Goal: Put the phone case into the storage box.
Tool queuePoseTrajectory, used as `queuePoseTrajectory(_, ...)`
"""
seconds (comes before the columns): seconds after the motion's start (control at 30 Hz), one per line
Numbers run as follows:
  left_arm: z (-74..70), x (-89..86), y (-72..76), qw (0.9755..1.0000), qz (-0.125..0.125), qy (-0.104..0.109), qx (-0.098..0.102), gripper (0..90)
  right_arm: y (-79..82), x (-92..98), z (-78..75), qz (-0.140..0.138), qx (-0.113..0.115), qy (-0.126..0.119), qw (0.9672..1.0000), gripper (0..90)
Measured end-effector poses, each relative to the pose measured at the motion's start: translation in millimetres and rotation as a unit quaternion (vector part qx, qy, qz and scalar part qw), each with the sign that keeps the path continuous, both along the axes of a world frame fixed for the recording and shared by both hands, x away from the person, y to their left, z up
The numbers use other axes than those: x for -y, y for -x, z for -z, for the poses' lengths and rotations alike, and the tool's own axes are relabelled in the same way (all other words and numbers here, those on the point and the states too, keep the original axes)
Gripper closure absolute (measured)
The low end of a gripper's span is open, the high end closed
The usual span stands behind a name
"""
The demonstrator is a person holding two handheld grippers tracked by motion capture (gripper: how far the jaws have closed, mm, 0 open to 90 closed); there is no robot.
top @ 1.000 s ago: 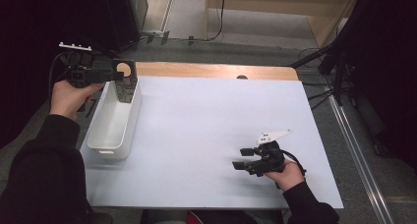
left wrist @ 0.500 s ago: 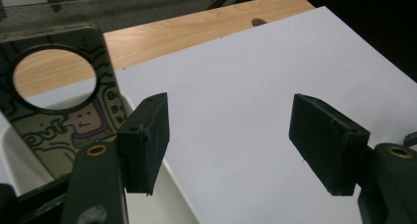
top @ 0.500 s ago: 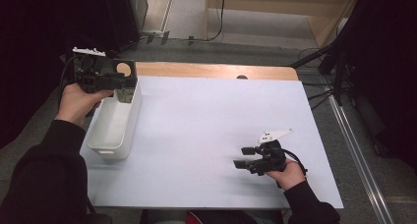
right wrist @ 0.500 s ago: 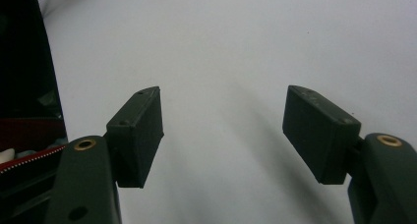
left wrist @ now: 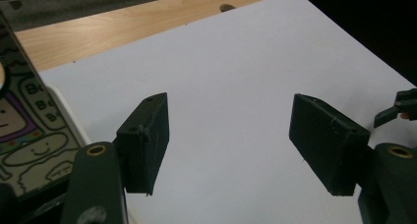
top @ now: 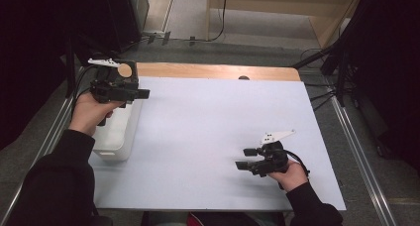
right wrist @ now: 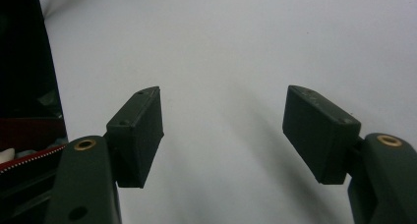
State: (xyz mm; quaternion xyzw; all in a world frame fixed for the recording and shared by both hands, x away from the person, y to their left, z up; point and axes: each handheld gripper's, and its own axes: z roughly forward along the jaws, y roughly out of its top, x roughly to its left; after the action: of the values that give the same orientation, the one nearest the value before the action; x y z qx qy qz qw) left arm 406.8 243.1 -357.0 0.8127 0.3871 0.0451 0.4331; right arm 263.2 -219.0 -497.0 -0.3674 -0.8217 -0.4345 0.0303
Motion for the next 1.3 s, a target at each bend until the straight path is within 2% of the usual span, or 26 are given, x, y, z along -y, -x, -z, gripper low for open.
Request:
queuePoseTrajectory(0.2, 7.2, 11.1, 9.0, 0.9998, 0.016, -0.008, 0.001, 31.4, 0.0, -0.6, 0.3, -0.002, -0.002, 0.001, 1.0, 30.4)
queuePoseTrajectory(0.63, 21.1, 28.6, 29.4, 0.9993, 0.037, -0.005, 0.0, 31.4, 0.0, 0.2, 0.4, -0.002, -0.001, 0.0, 1.0, 30.4)
queuePoseTrajectory(0.77, 24.7, 34.5, 37.3, 0.9988, 0.045, -0.017, 0.003, 31.5, 0.3, 0.6, 0.3, -0.003, 0.0, 0.001, 1.0, 30.4)
queuePoseTrajectory(1.17, 38.9, 48.9, 60.0, 0.9973, 0.072, -0.01, 0.002, 31.4, 1.3, 2.5, 0.6, -0.001, 0.001, 0.005, 1.0, 30.4)
queuePoseTrajectory(1.3, 45.8, 51.8, 65.6, 0.9967, 0.08, -0.006, -0.004, 31.4, 1.6, 2.7, 0.6, -0.001, 0.002, 0.006, 1.0, 30.4)
